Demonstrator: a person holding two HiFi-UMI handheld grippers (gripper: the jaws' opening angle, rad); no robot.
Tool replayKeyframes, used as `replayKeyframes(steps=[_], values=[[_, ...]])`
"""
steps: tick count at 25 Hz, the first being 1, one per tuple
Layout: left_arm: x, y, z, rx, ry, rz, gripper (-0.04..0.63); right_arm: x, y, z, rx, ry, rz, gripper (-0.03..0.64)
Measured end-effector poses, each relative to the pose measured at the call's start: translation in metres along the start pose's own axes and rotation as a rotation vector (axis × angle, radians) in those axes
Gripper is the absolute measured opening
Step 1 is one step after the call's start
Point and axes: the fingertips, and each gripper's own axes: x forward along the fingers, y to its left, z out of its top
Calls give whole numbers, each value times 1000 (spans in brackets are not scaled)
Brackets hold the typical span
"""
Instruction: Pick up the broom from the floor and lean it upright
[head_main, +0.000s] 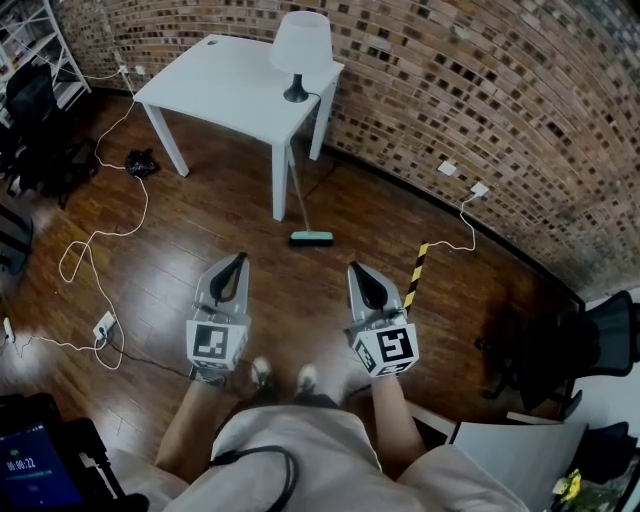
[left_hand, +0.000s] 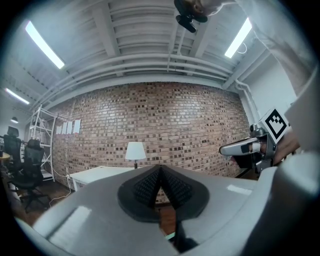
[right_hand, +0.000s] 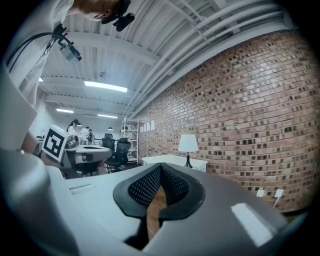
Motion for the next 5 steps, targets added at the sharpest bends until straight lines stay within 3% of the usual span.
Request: replayKeyframes(steps=[5], values=[[-3, 0, 2, -2, -3, 3, 0, -2, 2, 2, 4, -6, -1, 11]])
